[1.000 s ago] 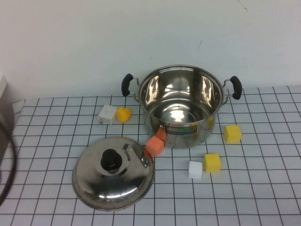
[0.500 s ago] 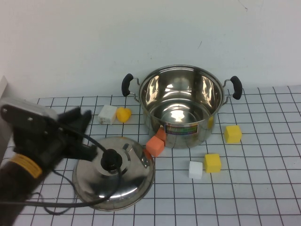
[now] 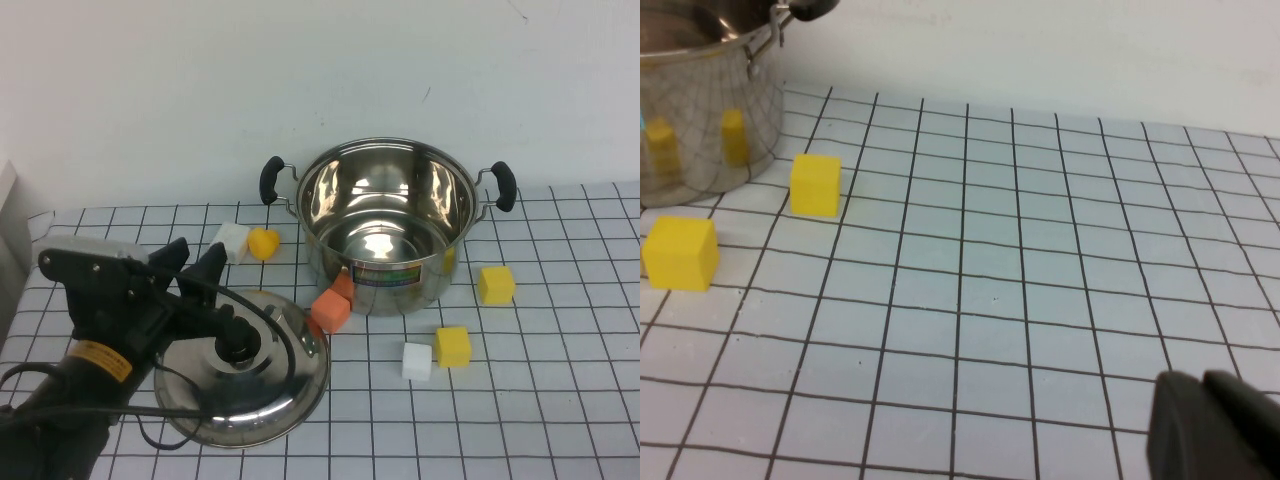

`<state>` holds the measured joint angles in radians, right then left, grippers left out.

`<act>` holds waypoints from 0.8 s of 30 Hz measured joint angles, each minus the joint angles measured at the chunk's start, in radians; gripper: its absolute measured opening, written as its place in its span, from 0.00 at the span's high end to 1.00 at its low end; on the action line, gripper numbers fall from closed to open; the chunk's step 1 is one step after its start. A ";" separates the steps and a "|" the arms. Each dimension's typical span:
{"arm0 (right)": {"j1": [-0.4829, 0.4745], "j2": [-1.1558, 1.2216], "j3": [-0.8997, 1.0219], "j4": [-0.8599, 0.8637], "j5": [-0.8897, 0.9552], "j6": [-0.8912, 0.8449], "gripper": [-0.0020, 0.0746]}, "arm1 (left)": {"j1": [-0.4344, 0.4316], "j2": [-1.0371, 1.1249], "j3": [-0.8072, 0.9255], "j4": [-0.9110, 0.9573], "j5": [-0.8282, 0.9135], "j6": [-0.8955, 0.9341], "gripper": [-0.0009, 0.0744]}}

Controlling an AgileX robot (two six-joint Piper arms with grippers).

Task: Cover the pot
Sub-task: Pick up the pot lid

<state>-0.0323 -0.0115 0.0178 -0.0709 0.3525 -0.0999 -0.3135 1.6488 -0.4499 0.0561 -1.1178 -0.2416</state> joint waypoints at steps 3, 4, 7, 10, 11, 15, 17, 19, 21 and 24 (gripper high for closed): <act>0.000 0.000 0.000 0.000 0.000 0.000 0.96 | 0.000 0.011 0.000 0.000 0.004 0.000 0.45; 0.000 0.000 0.000 0.000 0.000 0.000 0.96 | 0.000 0.011 0.000 -0.002 0.009 0.000 0.41; 0.000 0.000 0.000 0.000 0.000 0.000 0.96 | 0.000 0.011 0.000 -0.011 0.017 0.000 0.32; 0.000 0.000 0.000 0.000 0.000 0.000 0.96 | 0.000 0.011 0.000 -0.014 0.022 0.008 0.29; 0.000 0.000 0.000 0.000 0.000 0.000 0.96 | 0.000 0.011 0.000 -0.014 0.022 0.010 0.29; 0.000 0.000 0.000 0.000 0.000 0.000 0.96 | 0.000 0.011 0.000 -0.014 0.047 0.009 0.29; 0.000 0.000 0.000 0.000 0.000 0.000 0.96 | 0.000 0.013 0.000 -0.015 0.056 -0.010 0.29; 0.000 0.000 0.000 0.000 0.000 0.000 0.96 | 0.000 0.022 0.007 -0.015 0.056 -0.036 0.28; 0.000 0.000 0.000 0.000 0.000 0.000 0.96 | 0.000 0.042 0.019 -0.018 0.056 -0.053 0.28; 0.000 0.000 0.000 0.000 0.000 0.000 0.96 | 0.000 0.095 0.033 -0.018 0.051 -0.050 0.28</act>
<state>-0.0323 -0.0115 0.0178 -0.0709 0.3525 -0.0999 -0.3135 1.7435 -0.4172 0.0381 -1.0664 -0.2919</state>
